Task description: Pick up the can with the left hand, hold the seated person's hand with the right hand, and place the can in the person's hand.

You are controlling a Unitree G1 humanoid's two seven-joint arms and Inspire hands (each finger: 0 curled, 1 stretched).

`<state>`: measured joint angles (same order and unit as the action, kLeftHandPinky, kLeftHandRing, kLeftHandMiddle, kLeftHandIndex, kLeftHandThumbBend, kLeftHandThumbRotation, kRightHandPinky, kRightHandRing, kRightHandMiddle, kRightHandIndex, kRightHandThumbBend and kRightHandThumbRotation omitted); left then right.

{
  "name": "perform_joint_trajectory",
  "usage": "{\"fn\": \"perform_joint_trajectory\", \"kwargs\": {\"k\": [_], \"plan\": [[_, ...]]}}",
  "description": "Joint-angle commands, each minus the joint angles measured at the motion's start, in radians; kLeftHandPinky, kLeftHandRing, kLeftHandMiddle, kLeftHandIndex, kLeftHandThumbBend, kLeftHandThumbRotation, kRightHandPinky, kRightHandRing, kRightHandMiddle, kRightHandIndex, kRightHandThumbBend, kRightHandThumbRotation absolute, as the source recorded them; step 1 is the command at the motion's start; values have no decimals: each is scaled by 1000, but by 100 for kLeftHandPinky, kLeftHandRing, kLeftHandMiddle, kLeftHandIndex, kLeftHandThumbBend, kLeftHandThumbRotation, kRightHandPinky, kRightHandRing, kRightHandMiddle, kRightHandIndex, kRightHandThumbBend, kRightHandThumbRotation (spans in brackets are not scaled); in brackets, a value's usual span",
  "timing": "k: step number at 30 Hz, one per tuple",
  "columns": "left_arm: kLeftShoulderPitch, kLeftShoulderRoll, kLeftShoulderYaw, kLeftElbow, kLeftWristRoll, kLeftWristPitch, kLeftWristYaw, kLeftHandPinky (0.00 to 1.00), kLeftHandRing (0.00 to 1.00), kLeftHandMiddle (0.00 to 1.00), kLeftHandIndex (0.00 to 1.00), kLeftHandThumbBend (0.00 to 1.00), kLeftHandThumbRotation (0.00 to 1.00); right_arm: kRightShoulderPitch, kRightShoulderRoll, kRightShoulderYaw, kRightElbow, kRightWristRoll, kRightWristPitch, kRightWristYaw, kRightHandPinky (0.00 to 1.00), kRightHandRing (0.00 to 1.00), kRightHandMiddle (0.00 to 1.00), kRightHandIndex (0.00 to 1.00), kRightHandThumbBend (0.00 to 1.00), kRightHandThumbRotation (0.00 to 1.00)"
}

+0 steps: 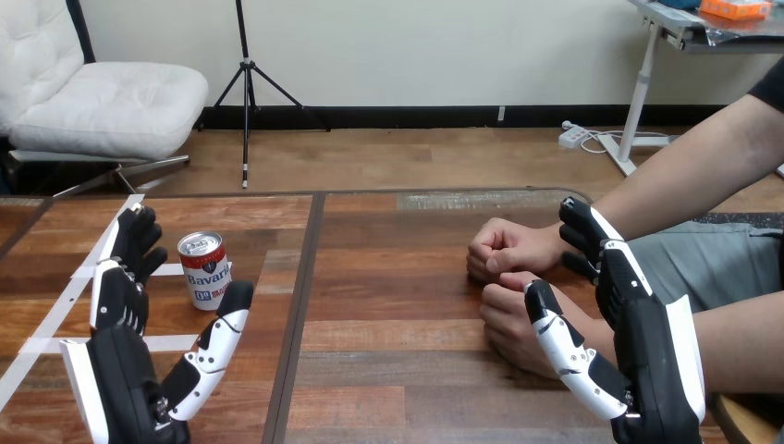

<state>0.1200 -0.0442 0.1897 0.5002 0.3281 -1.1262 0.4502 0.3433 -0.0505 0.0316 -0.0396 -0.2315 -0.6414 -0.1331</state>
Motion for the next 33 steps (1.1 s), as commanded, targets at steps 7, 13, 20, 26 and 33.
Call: {"fn": "perform_joint_trajectory", "kwargs": {"k": [7,13,20,26,33], "plan": [[-76,28,0,6,25,25,17,82,87,88,86,65,31,-61,10,0,-32,13,-15,-3,85,89,90,88,47,44],[-86,39,1,10,31,55,25,86,89,91,88,65,31,-61,10,0,-32,16,-15,-2,85,89,90,87,47,44],[-93,53,-4,12,33,93,28,90,92,93,91,67,33,-59,8,0,-35,9,-13,-4,85,89,90,87,47,44],[-107,69,-7,29,44,112,41,93,93,94,92,69,35,-54,12,0,-48,2,0,-6,85,89,90,87,47,45],[-120,87,-6,38,94,156,84,96,95,95,93,73,39,-55,9,1,-43,11,-8,-1,84,89,90,87,46,44]]}}
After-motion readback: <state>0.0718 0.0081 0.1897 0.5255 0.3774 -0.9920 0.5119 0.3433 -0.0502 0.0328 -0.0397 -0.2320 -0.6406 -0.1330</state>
